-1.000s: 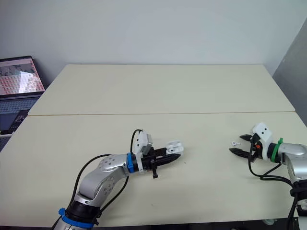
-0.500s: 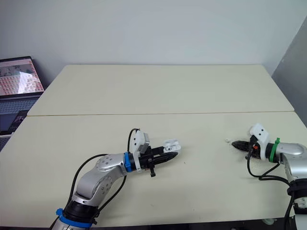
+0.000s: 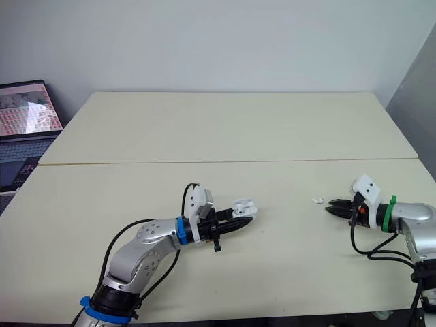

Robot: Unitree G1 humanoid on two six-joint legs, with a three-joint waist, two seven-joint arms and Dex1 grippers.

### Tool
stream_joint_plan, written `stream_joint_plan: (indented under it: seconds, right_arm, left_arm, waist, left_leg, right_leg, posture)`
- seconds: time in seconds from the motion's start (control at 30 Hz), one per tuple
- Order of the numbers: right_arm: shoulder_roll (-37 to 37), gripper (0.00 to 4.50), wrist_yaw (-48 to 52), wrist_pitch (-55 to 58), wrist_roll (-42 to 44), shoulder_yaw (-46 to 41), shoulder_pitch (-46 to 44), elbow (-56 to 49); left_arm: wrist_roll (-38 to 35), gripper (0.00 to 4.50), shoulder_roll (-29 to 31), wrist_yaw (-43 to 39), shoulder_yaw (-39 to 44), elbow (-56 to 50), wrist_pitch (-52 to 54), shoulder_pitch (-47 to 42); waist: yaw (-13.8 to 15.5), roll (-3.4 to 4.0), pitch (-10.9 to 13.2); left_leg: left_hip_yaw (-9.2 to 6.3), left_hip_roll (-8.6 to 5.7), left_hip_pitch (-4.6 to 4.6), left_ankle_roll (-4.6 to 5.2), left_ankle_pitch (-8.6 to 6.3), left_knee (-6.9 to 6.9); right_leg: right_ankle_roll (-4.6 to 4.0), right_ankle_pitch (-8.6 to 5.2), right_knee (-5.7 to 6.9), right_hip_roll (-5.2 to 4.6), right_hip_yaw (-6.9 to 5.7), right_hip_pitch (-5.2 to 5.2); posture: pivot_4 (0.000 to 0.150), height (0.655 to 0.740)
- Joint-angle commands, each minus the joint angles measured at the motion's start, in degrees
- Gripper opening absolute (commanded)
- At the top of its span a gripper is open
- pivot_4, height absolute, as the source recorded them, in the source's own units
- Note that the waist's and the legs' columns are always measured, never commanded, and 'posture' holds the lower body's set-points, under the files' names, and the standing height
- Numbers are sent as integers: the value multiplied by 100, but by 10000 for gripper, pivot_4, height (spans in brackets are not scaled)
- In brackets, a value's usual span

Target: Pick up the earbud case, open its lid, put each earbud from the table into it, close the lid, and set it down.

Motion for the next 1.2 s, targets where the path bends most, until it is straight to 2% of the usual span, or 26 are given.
stream_joint_plan:
  seconds: [0.03, 0.47, 0.93, 1.2]
  right_arm:
    - [102, 24019, -345, 364, 116, -183, 81, -380]
    - [837, 24019, -1169, 1000, 543, -592, 179, -585]
    - [880, 24019, -1209, 821, 297, -341, 148, -599]
    - [782, 24019, -1099, 342, -116, -65, 54, -465]
  left_arm:
    - [-23, 8069, -34, -23, -7, -79, -98, -3]
    - [7, 8069, -2, -55, -26, -46, -126, -27]
    - [107, 8069, -19, -104, -104, 49, -246, -84]
    - [135, 8069, -13, -90, -120, 47, -281, -80]
  waist:
    - [0, 0, 0]
    - [-3, 0, -1]
    - [-9, 1, -1]
    - [-16, 1, -1]
  left_leg:
    - [0, 0, 0, 0, 0, 0]
    - [2, -1, 1, 0, 0, 0]
    - [3, 0, 3, 0, 0, 0]
    - [4, 0, 4, 0, 0, 0]
  right_leg:
    - [0, 0, 0, 0, 0, 0]
    - [0, 0, 1, 0, -1, 0]
    - [0, 0, 2, 1, -1, 1]
    - [0, 0, 3, 1, 0, 1]
  posture:
    - [1500, 7400]
    - [1500, 7400]
    - [1500, 7400]
    - [1500, 7400]
